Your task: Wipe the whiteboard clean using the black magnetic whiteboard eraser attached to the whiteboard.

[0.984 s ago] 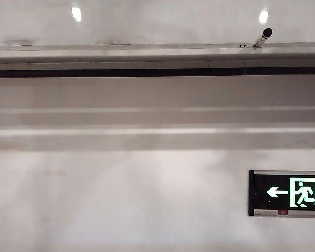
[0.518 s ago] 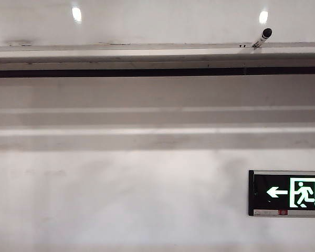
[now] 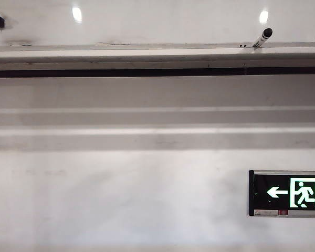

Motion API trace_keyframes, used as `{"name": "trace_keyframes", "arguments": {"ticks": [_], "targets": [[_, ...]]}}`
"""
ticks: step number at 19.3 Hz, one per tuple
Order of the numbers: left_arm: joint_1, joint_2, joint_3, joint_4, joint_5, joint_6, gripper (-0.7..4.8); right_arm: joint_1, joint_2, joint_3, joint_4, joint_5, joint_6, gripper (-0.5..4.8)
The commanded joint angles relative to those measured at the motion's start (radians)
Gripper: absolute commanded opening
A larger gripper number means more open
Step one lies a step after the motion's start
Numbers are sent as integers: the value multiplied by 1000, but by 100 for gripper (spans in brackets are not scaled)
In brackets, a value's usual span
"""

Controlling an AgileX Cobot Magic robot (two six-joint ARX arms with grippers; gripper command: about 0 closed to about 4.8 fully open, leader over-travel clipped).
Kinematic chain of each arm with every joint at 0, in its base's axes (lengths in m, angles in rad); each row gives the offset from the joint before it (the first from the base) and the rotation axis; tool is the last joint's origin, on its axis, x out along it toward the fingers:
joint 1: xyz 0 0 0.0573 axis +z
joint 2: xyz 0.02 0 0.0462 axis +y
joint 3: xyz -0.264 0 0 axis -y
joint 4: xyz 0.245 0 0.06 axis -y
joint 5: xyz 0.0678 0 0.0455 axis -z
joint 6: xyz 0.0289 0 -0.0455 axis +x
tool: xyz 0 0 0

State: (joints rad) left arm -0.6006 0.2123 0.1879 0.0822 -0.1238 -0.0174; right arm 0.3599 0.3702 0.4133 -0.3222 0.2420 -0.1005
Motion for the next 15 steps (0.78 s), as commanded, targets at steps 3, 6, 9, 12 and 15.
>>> {"name": "trace_keyframes", "arguments": {"ticks": [3,6,9,12,15], "targets": [[49,-60,-7,31,-19,31,-6,0,0,4,11,-1,3,18],[187,-128,-41,31,60,28,-6,0,0,4,11,-1,3,18],[362,-198,-81,20,175,21,-6,0,0,4,11,-1,3,18],[473,-209,-123,25,230,-10,-5,0,-1,4,11,-1,3,18],[505,-209,-167,25,224,-9,-5,0,0,4,11,-1,3,18]]}}
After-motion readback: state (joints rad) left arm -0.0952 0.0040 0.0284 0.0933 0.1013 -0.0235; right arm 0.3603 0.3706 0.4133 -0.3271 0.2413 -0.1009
